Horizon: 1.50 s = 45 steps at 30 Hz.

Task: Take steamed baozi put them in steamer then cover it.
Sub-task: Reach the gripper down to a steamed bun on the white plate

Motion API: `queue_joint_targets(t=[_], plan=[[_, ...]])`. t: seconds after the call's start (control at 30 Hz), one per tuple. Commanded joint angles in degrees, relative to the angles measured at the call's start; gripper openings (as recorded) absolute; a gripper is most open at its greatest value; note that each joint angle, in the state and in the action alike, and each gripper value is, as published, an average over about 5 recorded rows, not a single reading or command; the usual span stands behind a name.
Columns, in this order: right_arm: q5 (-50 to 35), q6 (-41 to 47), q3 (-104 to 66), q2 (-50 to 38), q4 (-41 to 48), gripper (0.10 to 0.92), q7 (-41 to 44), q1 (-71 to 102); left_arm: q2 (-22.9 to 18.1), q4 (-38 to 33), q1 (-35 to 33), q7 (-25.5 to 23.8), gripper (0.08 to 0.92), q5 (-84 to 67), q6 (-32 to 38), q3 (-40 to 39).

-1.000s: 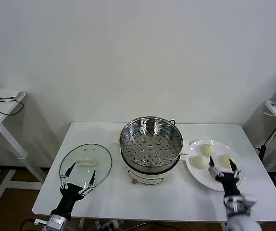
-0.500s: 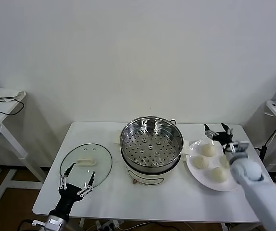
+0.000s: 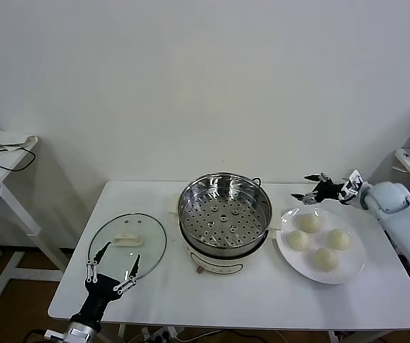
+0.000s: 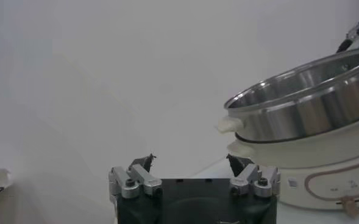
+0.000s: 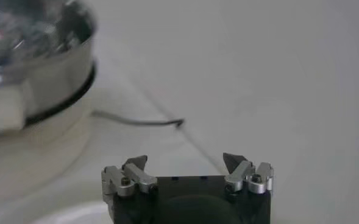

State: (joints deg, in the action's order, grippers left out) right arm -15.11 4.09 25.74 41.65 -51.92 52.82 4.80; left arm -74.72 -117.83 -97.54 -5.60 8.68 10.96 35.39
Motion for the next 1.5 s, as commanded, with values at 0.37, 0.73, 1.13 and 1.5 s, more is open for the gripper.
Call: queue_joint_targets(t=[0.37,0.73,1.13,1.5], plan=[[28.9,-7.7,14.4,12.2,16.6,0.823,17.8,-13.6,-0.7,-1.6,-1.6,0.4,0.823,0.0,-0.1,1.0],[33.6,-10.4,12.9,15.5,20.3,0.823,16.5,-10.8,-1.0,-0.4,-1.9,1.3,0.823,0.7,-0.7,0.7],[34.3,-10.6,12.4,16.0,21.2,0.823,14.2,-8.4,-1.0,-1.2,-1.9,1.5,0.823,0.6,-1.1,1.1],[34.1,-10.6,11.2,17.1,22.7,0.823,11.4,-7.3,-1.0,-1.8,-2.4,1.9,0.823,0.6,-1.1,0.8]])
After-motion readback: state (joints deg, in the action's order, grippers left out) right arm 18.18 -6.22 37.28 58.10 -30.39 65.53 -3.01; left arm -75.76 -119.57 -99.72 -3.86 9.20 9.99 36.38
